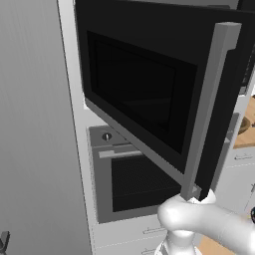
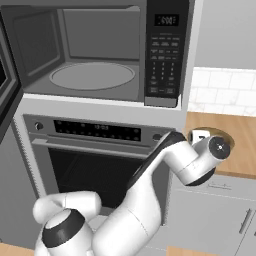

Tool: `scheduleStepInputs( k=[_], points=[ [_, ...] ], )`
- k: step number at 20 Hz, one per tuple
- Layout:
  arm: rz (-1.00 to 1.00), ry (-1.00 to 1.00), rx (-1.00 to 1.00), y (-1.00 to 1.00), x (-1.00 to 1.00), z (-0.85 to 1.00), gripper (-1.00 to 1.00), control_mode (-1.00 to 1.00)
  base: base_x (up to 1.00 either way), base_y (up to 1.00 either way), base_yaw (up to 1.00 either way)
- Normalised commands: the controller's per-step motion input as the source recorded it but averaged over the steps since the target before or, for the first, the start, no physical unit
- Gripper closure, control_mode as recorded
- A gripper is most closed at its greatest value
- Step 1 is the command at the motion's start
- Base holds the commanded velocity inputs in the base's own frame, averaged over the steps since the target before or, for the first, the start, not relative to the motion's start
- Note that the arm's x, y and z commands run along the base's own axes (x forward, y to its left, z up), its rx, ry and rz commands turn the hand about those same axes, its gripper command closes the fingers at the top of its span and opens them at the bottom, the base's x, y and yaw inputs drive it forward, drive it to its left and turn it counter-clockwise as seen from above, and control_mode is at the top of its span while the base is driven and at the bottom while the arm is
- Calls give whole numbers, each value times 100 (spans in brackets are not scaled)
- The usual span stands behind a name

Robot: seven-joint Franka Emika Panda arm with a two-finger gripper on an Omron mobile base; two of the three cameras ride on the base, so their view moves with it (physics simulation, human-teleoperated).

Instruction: Open the microwave, place the bowl with waffle inside the microwave, then close the microwave door and turn it on.

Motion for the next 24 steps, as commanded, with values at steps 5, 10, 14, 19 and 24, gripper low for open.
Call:
scheduleStepInputs(
  k=[5,10,14,19,24],
  points=[
    [0,0,0,-48,55,0,-100,-100,0,0,0],
    [0,0,0,-40,42,-18,-100,-100,0,0,0],
    [0,2,2,-31,17,-39,-100,-100,0,0,0],
    [0,1,0,-26,39,-23,-100,-100,0,0,0],
    [0,0,0,-16,54,-13,-100,-100,0,0,0]
  ],
)
